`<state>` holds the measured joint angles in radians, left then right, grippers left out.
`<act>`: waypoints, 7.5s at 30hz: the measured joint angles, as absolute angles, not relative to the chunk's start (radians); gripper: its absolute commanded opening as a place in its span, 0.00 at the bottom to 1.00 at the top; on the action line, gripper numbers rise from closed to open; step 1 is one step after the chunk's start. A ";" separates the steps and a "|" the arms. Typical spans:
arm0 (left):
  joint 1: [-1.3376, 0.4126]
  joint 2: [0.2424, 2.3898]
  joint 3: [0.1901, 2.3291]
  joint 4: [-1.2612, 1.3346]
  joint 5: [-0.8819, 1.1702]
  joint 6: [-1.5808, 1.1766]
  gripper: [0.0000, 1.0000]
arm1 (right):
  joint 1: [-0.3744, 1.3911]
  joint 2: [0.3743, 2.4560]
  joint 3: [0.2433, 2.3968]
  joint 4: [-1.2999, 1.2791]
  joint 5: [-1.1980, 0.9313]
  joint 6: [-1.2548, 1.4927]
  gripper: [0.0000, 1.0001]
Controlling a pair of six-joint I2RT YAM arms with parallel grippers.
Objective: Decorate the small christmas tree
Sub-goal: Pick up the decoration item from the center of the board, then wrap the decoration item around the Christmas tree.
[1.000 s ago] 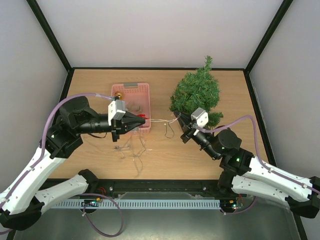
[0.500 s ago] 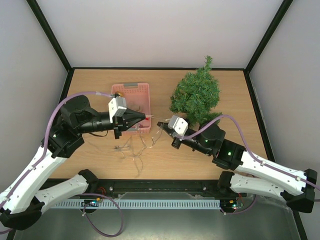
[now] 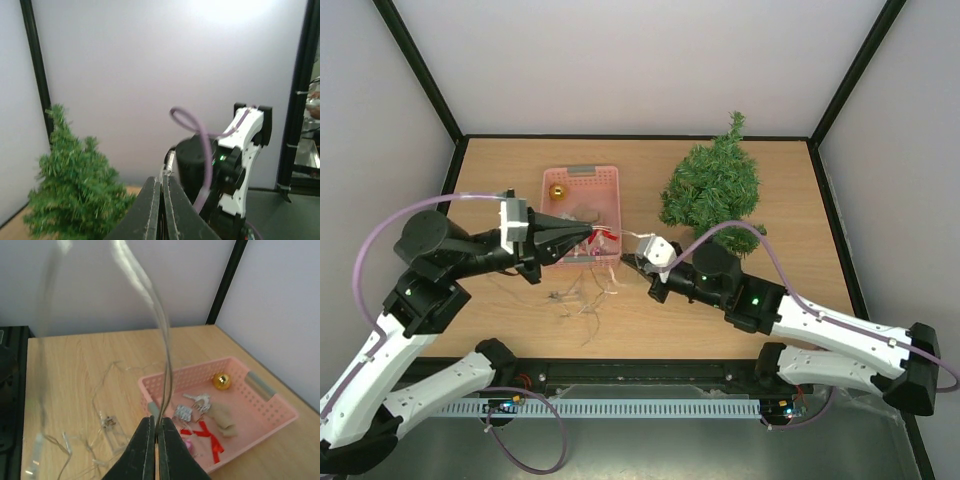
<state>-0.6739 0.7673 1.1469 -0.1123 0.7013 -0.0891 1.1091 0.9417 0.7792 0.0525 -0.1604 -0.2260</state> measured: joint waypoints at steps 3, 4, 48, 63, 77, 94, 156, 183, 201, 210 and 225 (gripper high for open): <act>-0.674 0.751 1.147 -0.058 0.718 -0.110 0.02 | 1.109 0.979 0.775 0.052 -0.164 -0.174 0.02; -0.674 0.748 1.147 -0.047 0.722 -0.114 0.02 | 1.109 0.988 0.775 0.052 -0.164 -0.158 0.02; -0.650 1.090 1.213 0.140 0.068 -0.153 0.02 | 0.759 1.157 1.627 -0.263 0.520 -0.332 0.02; -0.549 1.242 1.248 0.196 0.133 -0.274 0.02 | 0.371 1.350 1.808 -0.433 0.246 -0.250 0.02; -0.549 1.289 1.247 0.137 0.218 -0.327 0.02 | 0.308 1.350 1.754 -0.604 0.185 -0.087 0.02; -0.548 1.282 1.226 0.102 0.328 -0.411 0.02 | 0.308 1.342 1.748 -0.831 0.116 0.110 0.04; -0.548 1.126 1.447 0.052 0.471 -0.161 0.02 | 0.308 0.893 1.283 -0.308 -0.674 -0.095 0.40; -0.548 1.037 1.426 0.100 0.573 -0.230 0.02 | 0.528 0.955 1.042 -0.095 -0.744 -0.441 0.48; -0.548 1.008 1.377 0.251 0.708 -0.387 0.02 | 0.753 1.107 1.020 0.141 -0.799 -0.298 0.49; -0.548 1.010 1.377 0.257 0.723 -0.395 0.02 | 0.778 1.113 1.020 0.145 -0.825 -0.297 0.40; -0.548 1.016 1.377 0.287 0.734 -0.412 0.03 | 0.778 1.115 1.020 0.079 -0.727 -0.323 0.35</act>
